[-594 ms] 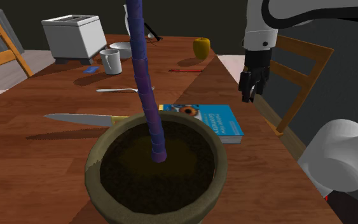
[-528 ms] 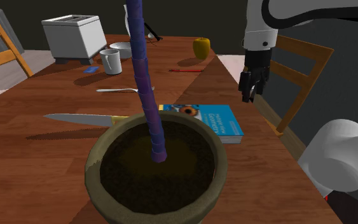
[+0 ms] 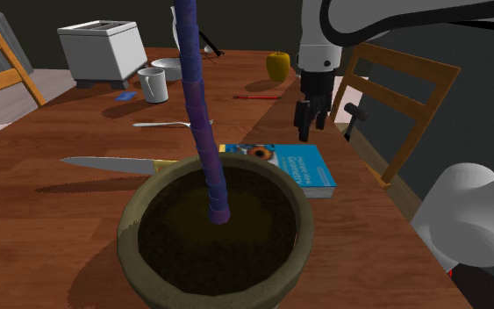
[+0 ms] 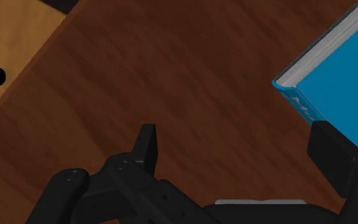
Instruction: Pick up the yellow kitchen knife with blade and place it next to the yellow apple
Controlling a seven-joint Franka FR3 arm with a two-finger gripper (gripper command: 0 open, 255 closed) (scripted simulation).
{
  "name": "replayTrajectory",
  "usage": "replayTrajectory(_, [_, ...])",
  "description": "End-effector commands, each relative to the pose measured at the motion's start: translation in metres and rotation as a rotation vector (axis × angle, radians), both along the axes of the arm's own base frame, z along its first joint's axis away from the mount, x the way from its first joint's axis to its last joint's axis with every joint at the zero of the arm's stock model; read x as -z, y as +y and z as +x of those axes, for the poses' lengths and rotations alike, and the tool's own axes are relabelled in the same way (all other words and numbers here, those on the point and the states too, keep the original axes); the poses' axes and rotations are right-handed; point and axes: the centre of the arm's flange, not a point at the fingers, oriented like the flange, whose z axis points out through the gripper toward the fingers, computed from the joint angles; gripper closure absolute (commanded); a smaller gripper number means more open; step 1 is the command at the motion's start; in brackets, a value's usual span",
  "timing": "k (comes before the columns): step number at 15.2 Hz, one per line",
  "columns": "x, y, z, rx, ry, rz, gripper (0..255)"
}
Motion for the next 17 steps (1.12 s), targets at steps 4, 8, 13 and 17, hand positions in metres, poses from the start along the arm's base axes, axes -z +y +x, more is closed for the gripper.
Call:
replayTrajectory(4, [0.0, 0.05, 0.037, -0.12, -0.05, 0.015, 0])
replayTrajectory(8, [-0.001, 0.092, 0.061, -0.215, -0.089, 0.027, 0])
replayTrajectory(13, [-0.004, 0.149, 0.087, -0.334, -0.138, 0.041, 0])
replayTrajectory(17, [-0.007, 0.195, 0.102, -0.429, -0.177, 0.052, 0])
